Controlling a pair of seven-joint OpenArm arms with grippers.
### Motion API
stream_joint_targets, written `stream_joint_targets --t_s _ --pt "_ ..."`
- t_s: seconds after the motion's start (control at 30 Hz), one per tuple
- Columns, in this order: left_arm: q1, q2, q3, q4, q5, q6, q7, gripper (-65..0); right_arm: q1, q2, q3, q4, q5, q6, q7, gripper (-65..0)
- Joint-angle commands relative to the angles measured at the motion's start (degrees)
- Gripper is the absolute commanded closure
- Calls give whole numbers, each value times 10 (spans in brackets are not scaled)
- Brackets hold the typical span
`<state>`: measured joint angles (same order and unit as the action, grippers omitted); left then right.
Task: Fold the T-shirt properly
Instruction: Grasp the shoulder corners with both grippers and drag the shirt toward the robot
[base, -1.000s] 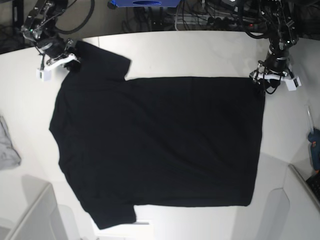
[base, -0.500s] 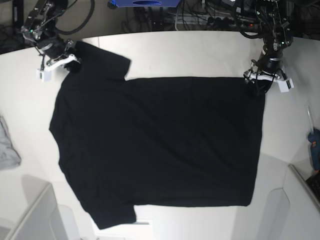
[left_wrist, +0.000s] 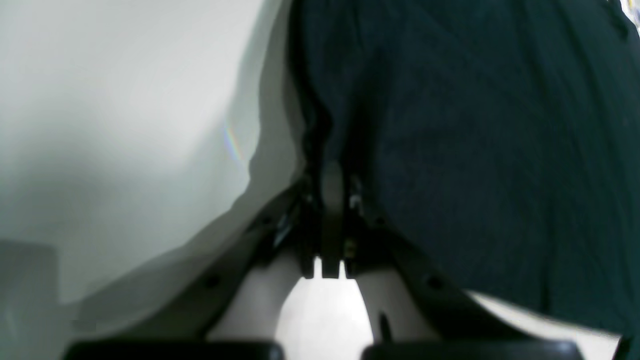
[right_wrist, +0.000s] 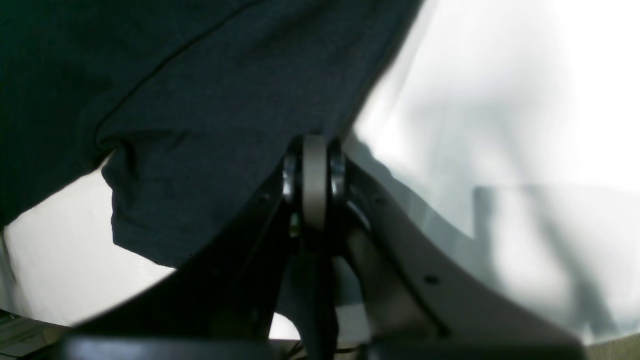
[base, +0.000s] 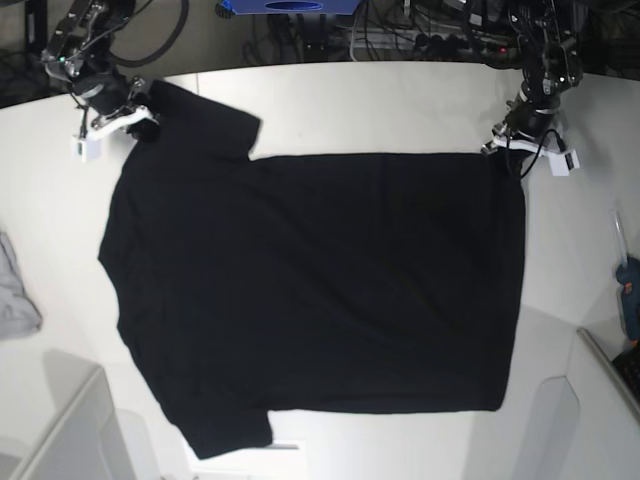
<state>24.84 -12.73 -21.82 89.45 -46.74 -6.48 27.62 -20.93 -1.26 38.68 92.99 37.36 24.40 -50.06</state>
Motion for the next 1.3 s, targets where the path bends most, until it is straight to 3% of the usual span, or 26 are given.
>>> stream_joint_targets --t_s 0.0,0.73,0.9,1.27 --pt "13 -8 -3 18 3 0 0 0 -7 3 3 6 -12 -8 -9 0" --pt "189 -45 -11 153 4 -2 -1 0 -146 -1 3 147 -8 -5 -11 0" --pt "233 -45 -11 201 4 -2 -1 0 -170 -19 3 191 -7 -5 -11 0" --pt "221 -45 -11 223 4 -2 -1 0 -138 -18 3 205 -7 -5 -13 0"
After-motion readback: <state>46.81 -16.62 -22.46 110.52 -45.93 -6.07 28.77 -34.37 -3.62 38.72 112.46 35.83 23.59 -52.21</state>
